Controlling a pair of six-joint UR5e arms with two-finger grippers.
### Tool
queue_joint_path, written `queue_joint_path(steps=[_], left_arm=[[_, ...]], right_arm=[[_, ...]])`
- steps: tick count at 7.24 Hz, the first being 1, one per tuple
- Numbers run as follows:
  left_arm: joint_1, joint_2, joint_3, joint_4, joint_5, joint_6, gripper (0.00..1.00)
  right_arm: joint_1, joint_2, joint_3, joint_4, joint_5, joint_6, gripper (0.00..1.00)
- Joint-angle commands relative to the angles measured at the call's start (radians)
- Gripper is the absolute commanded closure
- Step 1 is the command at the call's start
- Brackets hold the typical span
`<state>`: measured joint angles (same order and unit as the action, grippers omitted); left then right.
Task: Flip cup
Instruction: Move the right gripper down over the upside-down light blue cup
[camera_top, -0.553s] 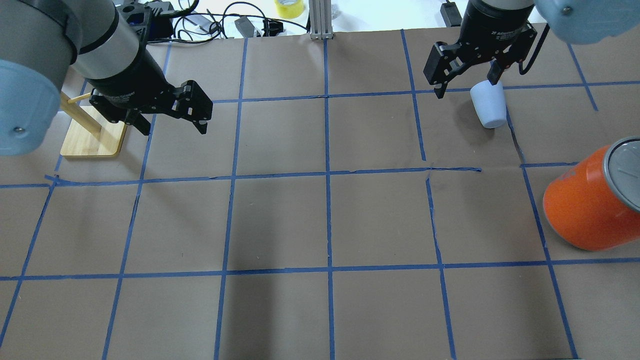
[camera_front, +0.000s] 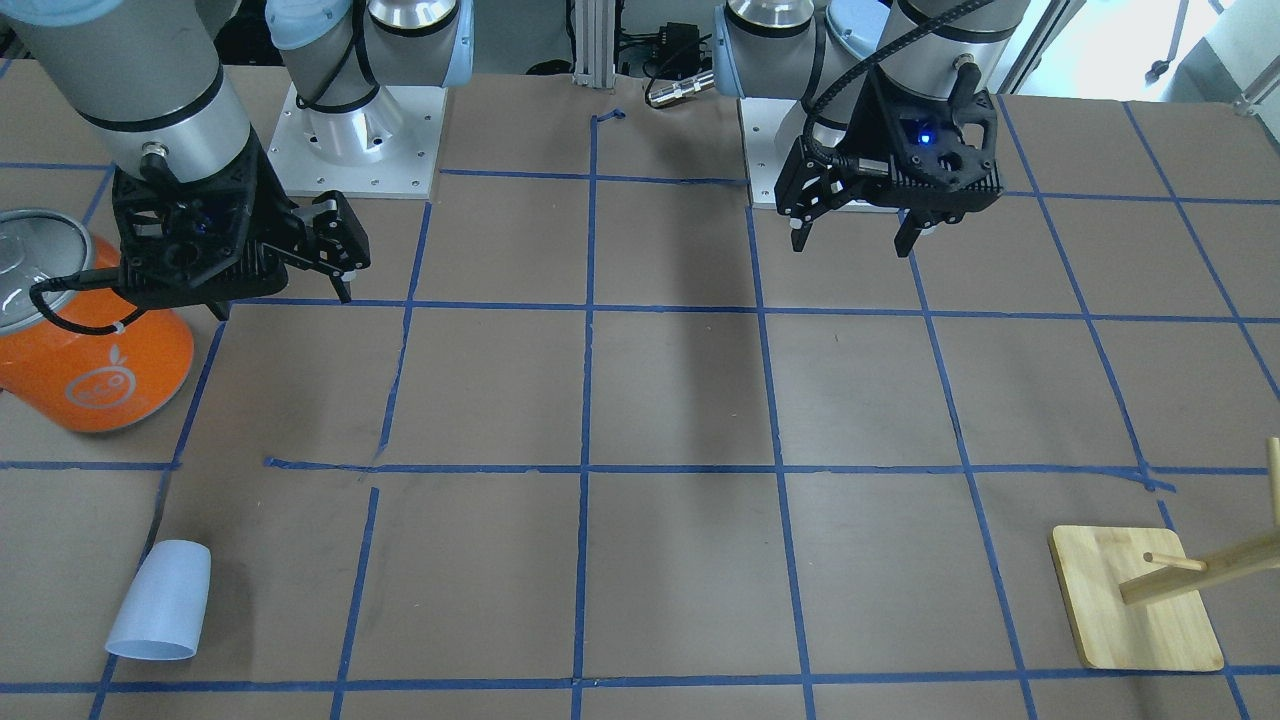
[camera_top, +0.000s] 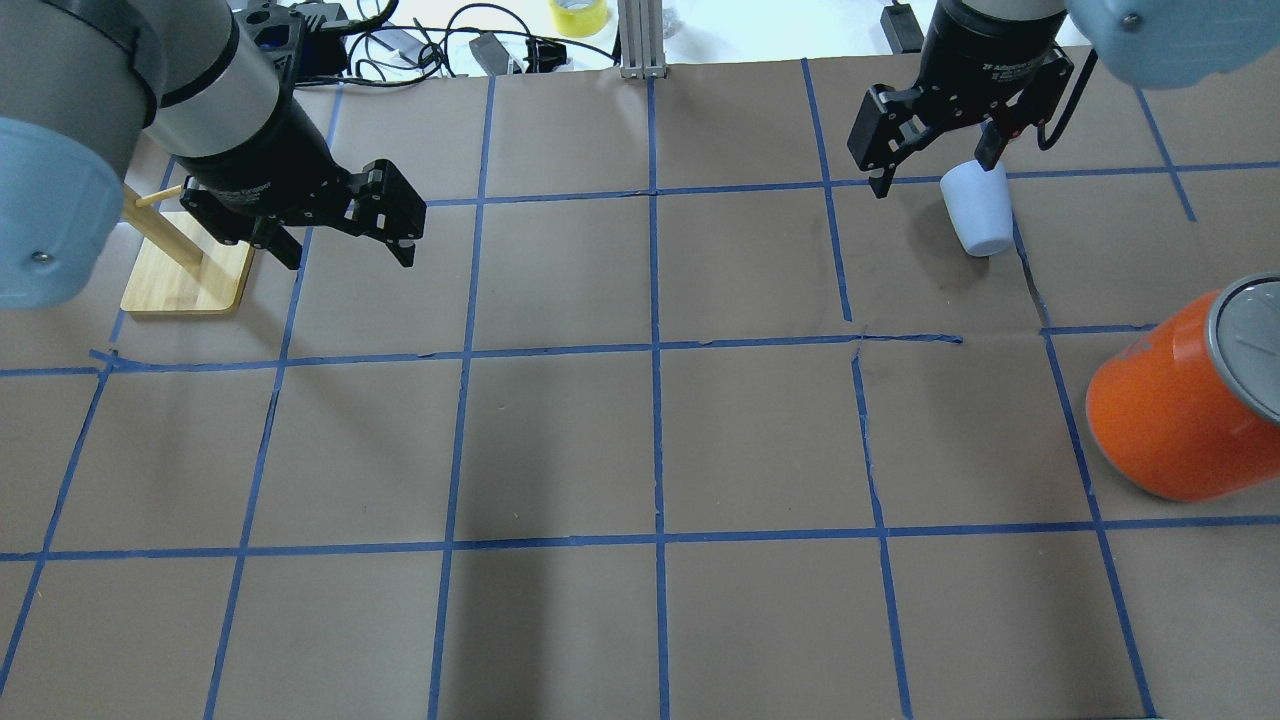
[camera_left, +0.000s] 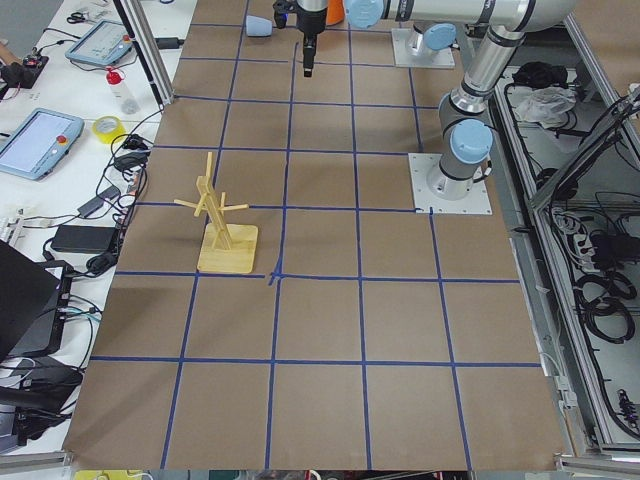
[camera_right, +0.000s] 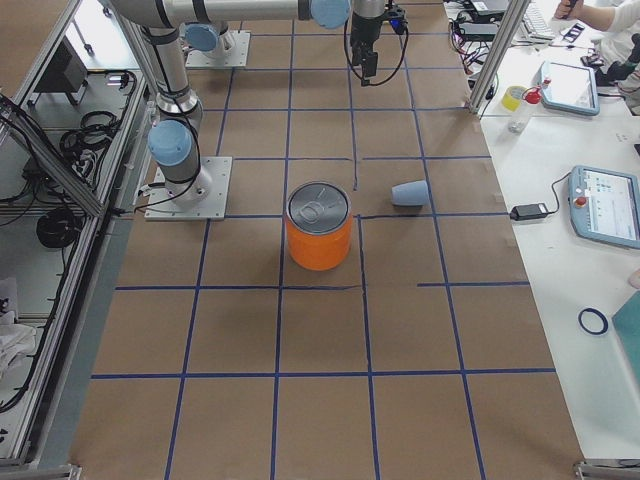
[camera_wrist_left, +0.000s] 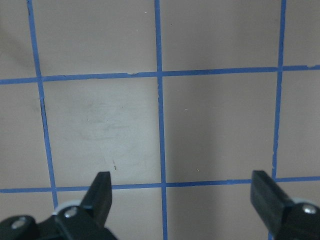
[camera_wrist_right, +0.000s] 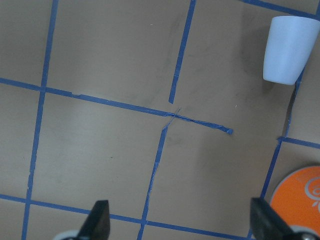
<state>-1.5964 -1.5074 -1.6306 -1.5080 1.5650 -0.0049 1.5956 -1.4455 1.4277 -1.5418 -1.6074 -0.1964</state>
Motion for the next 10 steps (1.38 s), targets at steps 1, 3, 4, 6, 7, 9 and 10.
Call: queue_joint_path(steps=[1, 3, 4, 6, 7, 9, 10], left_arm=[[0.000, 0.001, -0.001, 0.002, 0.000, -0.001, 0.00], [0.000, 0.001, -0.002, 0.000, 0.003, 0.000, 0.00], [0.000, 0.001, 0.000, 0.002, 0.004, 0.000, 0.00], [0.000, 0.003, 0.000, 0.002, 0.000, 0.000, 0.00], [0.000, 0.001, 0.000, 0.002, 0.000, 0.000, 0.00], [0.000, 0.001, 0.002, 0.003, 0.010, 0.000, 0.00], [0.000, 0.000, 0.000, 0.005, 0.009, 0.000, 0.00]], right_arm=[[0.001, -0.001, 0.002, 0.003, 0.004, -0.002, 0.00], [0.000, 0.002, 0.005, 0.003, 0.004, -0.002, 0.00], [0.000, 0.002, 0.005, 0.003, 0.001, -0.002, 0.00], [-0.005, 0.003, 0.005, -0.014, 0.009, -0.011, 0.00], [-0.025, 0.014, 0.007, -0.008, -0.003, -0.006, 0.00], [-0.159, 0.033, 0.007, -0.024, -0.002, -0.011, 0.00], [-0.210, 0.072, 0.011, -0.030, -0.002, -0.008, 0.00]])
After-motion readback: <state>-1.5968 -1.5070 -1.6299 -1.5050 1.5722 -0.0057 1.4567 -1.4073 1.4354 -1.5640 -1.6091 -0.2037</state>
